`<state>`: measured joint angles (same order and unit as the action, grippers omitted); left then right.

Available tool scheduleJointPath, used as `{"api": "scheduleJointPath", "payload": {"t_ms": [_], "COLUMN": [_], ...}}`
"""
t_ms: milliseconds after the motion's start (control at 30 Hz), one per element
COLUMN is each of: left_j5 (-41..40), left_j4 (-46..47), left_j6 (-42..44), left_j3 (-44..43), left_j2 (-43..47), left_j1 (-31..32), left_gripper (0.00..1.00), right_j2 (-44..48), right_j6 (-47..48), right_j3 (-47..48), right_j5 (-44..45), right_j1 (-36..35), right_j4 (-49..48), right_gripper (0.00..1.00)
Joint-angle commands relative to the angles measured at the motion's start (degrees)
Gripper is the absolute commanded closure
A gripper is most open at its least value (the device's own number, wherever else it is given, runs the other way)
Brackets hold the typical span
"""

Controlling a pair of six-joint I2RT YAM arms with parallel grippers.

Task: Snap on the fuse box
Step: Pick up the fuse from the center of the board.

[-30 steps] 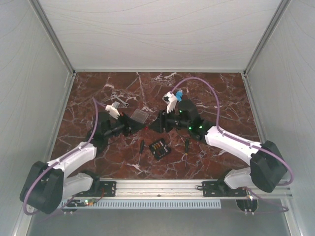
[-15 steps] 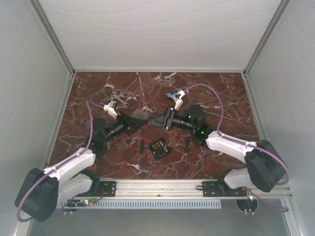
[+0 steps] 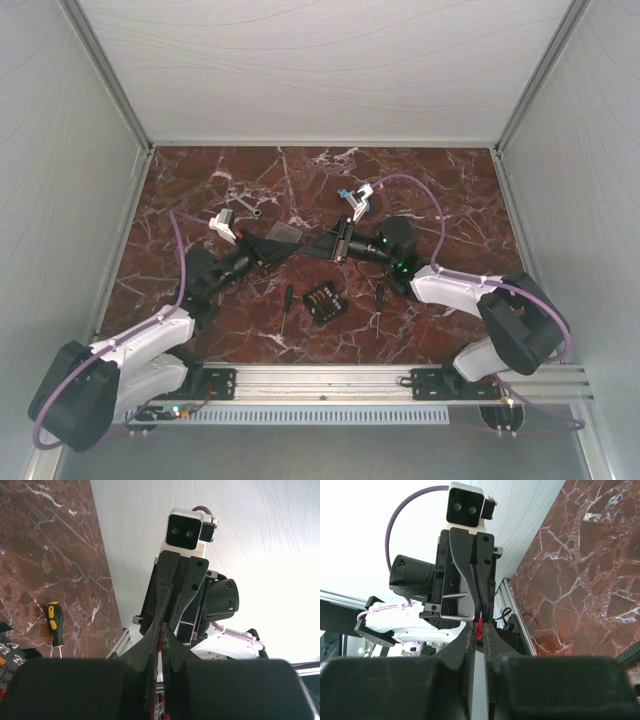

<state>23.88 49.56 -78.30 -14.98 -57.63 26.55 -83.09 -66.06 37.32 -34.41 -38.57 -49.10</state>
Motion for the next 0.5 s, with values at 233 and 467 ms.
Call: {"api": "scheduleJointPath", "payload": {"t_ms": [233, 467], "left_j5": [-1.8, -0.7], "left_j4": [1.6, -14.1], "left_j6": [3.2, 11.3], "left_j3": [1.4, 0.5], "left_j2": [1.6, 3.6], "left_j1": [0.5, 0.4], "left_gripper": [0.81, 0.66], "right_j2": [2.0, 5.8], "right_j6": [4.6, 25.0], "right_j3": [0.3, 9.4], "right_j5": [-6.3, -7.7], "right_j1": [3.6, 4.5], "right_j4": [3.4, 39.5], "right_gripper": [1.0, 1.0]}}
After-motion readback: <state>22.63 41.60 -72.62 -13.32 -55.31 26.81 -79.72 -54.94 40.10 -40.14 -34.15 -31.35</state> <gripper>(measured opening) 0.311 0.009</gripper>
